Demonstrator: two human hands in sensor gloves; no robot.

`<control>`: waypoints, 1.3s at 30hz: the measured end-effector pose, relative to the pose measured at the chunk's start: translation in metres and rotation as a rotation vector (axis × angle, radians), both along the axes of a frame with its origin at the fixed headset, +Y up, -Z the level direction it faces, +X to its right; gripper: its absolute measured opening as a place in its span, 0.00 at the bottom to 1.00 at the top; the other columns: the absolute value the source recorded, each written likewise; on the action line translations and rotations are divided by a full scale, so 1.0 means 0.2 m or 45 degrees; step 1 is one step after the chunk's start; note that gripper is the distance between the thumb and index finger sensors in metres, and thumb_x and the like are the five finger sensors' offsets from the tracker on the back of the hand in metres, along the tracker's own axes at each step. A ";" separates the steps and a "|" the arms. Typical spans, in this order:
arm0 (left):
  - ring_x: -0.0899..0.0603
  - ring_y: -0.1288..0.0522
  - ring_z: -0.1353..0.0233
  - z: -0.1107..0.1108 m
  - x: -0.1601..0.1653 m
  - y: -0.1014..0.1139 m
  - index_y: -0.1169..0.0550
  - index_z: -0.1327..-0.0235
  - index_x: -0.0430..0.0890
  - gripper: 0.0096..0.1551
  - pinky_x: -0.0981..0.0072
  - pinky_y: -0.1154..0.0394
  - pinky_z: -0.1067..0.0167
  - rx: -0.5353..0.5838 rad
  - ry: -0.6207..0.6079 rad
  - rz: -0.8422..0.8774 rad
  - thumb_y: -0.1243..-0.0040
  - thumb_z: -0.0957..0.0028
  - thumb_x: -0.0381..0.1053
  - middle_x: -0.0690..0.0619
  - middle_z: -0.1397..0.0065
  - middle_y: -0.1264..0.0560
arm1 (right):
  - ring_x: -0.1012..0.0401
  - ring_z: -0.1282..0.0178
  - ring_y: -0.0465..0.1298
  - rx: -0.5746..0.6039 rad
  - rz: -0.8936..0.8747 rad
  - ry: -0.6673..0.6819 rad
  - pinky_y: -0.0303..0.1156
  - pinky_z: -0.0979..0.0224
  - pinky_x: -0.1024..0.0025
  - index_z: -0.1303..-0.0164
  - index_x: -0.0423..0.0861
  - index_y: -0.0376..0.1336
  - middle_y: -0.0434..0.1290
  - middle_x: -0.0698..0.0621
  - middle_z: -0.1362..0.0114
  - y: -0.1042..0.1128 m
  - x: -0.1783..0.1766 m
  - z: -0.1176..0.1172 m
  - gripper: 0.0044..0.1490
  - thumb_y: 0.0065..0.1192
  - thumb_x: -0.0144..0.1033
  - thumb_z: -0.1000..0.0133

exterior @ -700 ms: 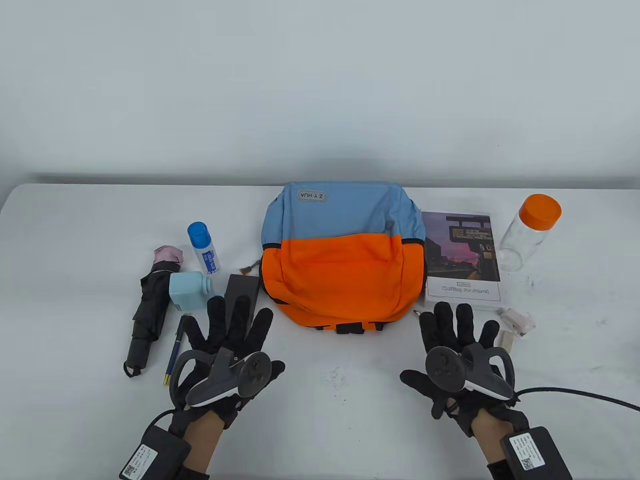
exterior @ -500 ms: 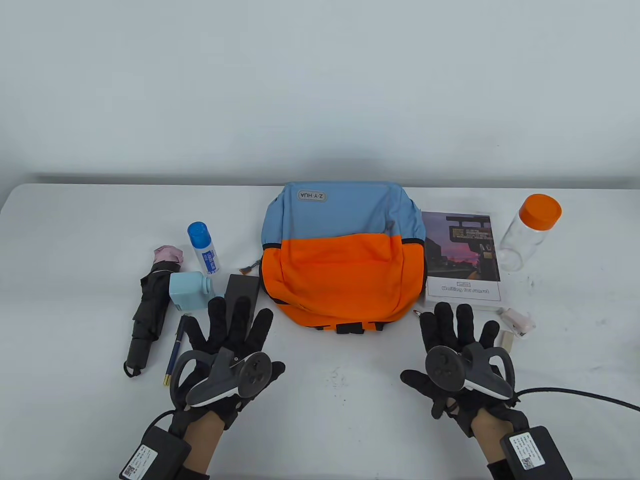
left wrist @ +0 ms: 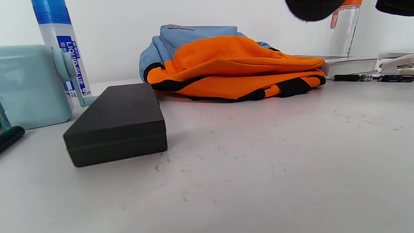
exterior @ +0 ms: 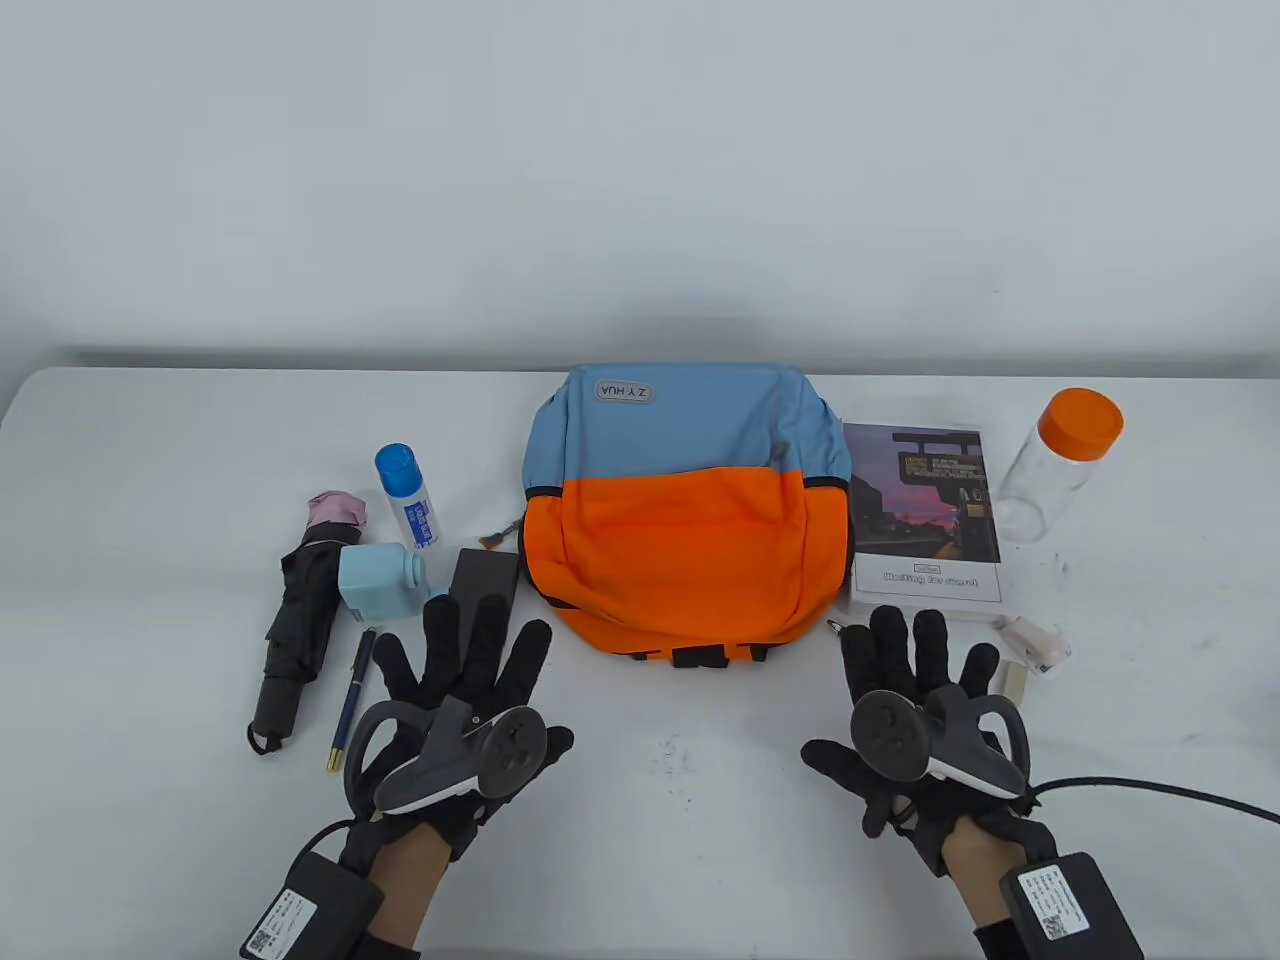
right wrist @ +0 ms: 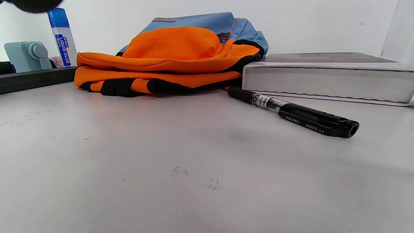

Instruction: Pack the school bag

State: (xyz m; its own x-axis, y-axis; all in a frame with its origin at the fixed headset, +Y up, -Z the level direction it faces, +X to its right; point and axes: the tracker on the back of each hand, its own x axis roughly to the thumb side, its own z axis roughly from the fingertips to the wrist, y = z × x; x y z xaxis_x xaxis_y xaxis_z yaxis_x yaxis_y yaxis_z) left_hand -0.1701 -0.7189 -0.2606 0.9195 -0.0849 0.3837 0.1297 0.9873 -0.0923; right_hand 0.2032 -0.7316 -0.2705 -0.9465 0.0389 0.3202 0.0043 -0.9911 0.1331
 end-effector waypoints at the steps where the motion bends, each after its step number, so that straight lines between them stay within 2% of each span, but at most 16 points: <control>1: 0.13 0.78 0.27 0.00 0.00 0.00 0.70 0.12 0.45 0.59 0.08 0.75 0.50 0.004 -0.001 -0.003 0.65 0.39 0.74 0.29 0.15 0.75 | 0.32 0.31 0.21 0.000 0.003 0.000 0.22 0.47 0.21 0.28 0.39 0.20 0.23 0.29 0.21 0.00 0.00 0.00 0.72 0.45 0.74 0.55; 9: 0.14 0.80 0.27 0.04 0.01 0.09 0.70 0.12 0.44 0.59 0.08 0.75 0.50 0.091 -0.019 0.035 0.64 0.39 0.74 0.29 0.16 0.76 | 0.32 0.31 0.21 0.007 -0.004 0.006 0.23 0.46 0.21 0.29 0.38 0.19 0.23 0.29 0.22 0.00 0.00 0.00 0.72 0.45 0.74 0.55; 13: 0.14 0.79 0.26 0.04 0.00 0.23 0.70 0.12 0.42 0.61 0.08 0.75 0.49 0.216 0.006 0.090 0.62 0.38 0.74 0.29 0.15 0.75 | 0.32 0.31 0.21 0.025 -0.008 0.000 0.23 0.46 0.21 0.29 0.38 0.19 0.23 0.29 0.22 0.02 0.01 0.00 0.72 0.45 0.74 0.55; 15: 0.15 0.79 0.25 0.01 -0.02 0.35 0.69 0.12 0.37 0.63 0.08 0.75 0.48 0.270 0.060 0.088 0.60 0.38 0.73 0.28 0.15 0.74 | 0.32 0.31 0.21 0.036 -0.023 -0.011 0.23 0.46 0.21 0.29 0.38 0.19 0.23 0.29 0.22 0.03 0.01 0.01 0.72 0.46 0.73 0.55; 19: 0.14 0.69 0.19 -0.07 -0.07 0.60 0.60 0.09 0.33 0.64 0.07 0.68 0.38 0.323 0.149 0.038 0.53 0.38 0.71 0.25 0.10 0.62 | 0.31 0.31 0.21 0.040 -0.038 -0.015 0.23 0.46 0.21 0.28 0.38 0.20 0.23 0.29 0.22 0.05 0.02 0.02 0.72 0.46 0.73 0.54; 21: 0.12 0.55 0.14 -0.14 -0.11 0.68 0.48 0.07 0.30 0.62 0.10 0.54 0.28 0.244 0.215 0.039 0.49 0.39 0.70 0.23 0.09 0.48 | 0.31 0.31 0.21 0.040 -0.038 -0.017 0.23 0.46 0.21 0.29 0.38 0.20 0.23 0.29 0.22 0.05 0.02 0.02 0.72 0.46 0.73 0.55; 22: 0.13 0.44 0.17 -0.17 -0.12 0.70 0.39 0.10 0.28 0.59 0.15 0.45 0.25 0.176 0.245 0.046 0.46 0.39 0.69 0.23 0.11 0.40 | 0.31 0.31 0.21 0.041 -0.037 -0.018 0.23 0.46 0.21 0.29 0.38 0.19 0.23 0.29 0.22 0.05 0.02 0.02 0.72 0.46 0.72 0.54; 23: 0.14 0.35 0.21 -0.22 -0.14 0.69 0.34 0.13 0.27 0.57 0.18 0.37 0.27 0.039 0.299 0.047 0.44 0.40 0.68 0.24 0.16 0.32 | 0.31 0.31 0.22 0.041 -0.034 -0.023 0.23 0.46 0.21 0.29 0.37 0.19 0.23 0.29 0.22 0.05 0.02 0.02 0.72 0.47 0.72 0.54; 24: 0.15 0.32 0.24 -0.26 -0.16 0.64 0.32 0.15 0.27 0.55 0.20 0.35 0.28 -0.169 0.362 0.051 0.43 0.40 0.68 0.24 0.18 0.30 | 0.31 0.31 0.22 0.039 -0.022 -0.031 0.23 0.46 0.21 0.29 0.37 0.19 0.23 0.28 0.22 0.04 0.02 0.02 0.72 0.48 0.71 0.54; 26: 0.14 0.34 0.24 -0.30 -0.18 0.52 0.35 0.14 0.25 0.57 0.20 0.35 0.28 -0.459 0.476 -0.034 0.43 0.39 0.68 0.23 0.18 0.32 | 0.31 0.31 0.22 0.025 -0.007 -0.020 0.23 0.46 0.21 0.29 0.37 0.19 0.23 0.28 0.22 0.03 0.01 0.02 0.72 0.48 0.71 0.54; 27: 0.14 0.34 0.23 -0.31 -0.18 0.43 0.37 0.13 0.25 0.59 0.21 0.35 0.28 -0.524 0.513 -0.127 0.45 0.39 0.70 0.22 0.18 0.33 | 0.31 0.31 0.22 0.016 -0.002 -0.017 0.23 0.46 0.21 0.29 0.37 0.19 0.23 0.28 0.22 0.03 0.00 0.02 0.72 0.48 0.71 0.54; 29: 0.14 0.34 0.24 -0.32 -0.19 0.27 0.38 0.12 0.25 0.62 0.22 0.34 0.29 -0.573 0.589 -0.204 0.47 0.40 0.72 0.22 0.17 0.34 | 0.31 0.31 0.22 0.015 0.017 -0.013 0.23 0.46 0.21 0.29 0.37 0.19 0.23 0.28 0.22 0.02 -0.01 0.02 0.72 0.48 0.71 0.54; 33: 0.13 0.37 0.23 -0.33 -0.21 0.04 0.44 0.11 0.22 0.70 0.21 0.34 0.29 -0.660 0.695 -0.164 0.49 0.42 0.76 0.20 0.16 0.39 | 0.31 0.31 0.22 0.018 0.029 -0.015 0.24 0.45 0.21 0.29 0.37 0.19 0.23 0.28 0.22 0.02 -0.02 0.03 0.72 0.48 0.71 0.54; 35: 0.13 0.37 0.23 -0.34 -0.21 -0.03 0.47 0.11 0.21 0.72 0.21 0.35 0.29 -0.670 0.738 -0.209 0.50 0.43 0.77 0.20 0.15 0.41 | 0.31 0.31 0.22 0.009 0.036 -0.017 0.24 0.45 0.21 0.29 0.37 0.19 0.23 0.28 0.22 0.02 -0.02 0.04 0.72 0.48 0.71 0.54; 37: 0.12 0.40 0.22 -0.33 -0.21 -0.09 0.50 0.11 0.21 0.75 0.19 0.37 0.28 -0.691 0.695 -0.171 0.50 0.44 0.79 0.19 0.14 0.44 | 0.31 0.31 0.22 0.007 0.041 -0.023 0.24 0.45 0.21 0.29 0.37 0.19 0.23 0.29 0.22 0.02 -0.02 0.05 0.72 0.48 0.70 0.54; 39: 0.12 0.40 0.23 -0.33 -0.21 -0.13 0.52 0.11 0.20 0.77 0.19 0.36 0.28 -0.702 0.722 -0.147 0.53 0.43 0.80 0.18 0.15 0.46 | 0.31 0.31 0.22 0.005 0.040 -0.036 0.24 0.45 0.21 0.30 0.37 0.19 0.23 0.28 0.22 0.02 -0.01 0.05 0.72 0.49 0.70 0.53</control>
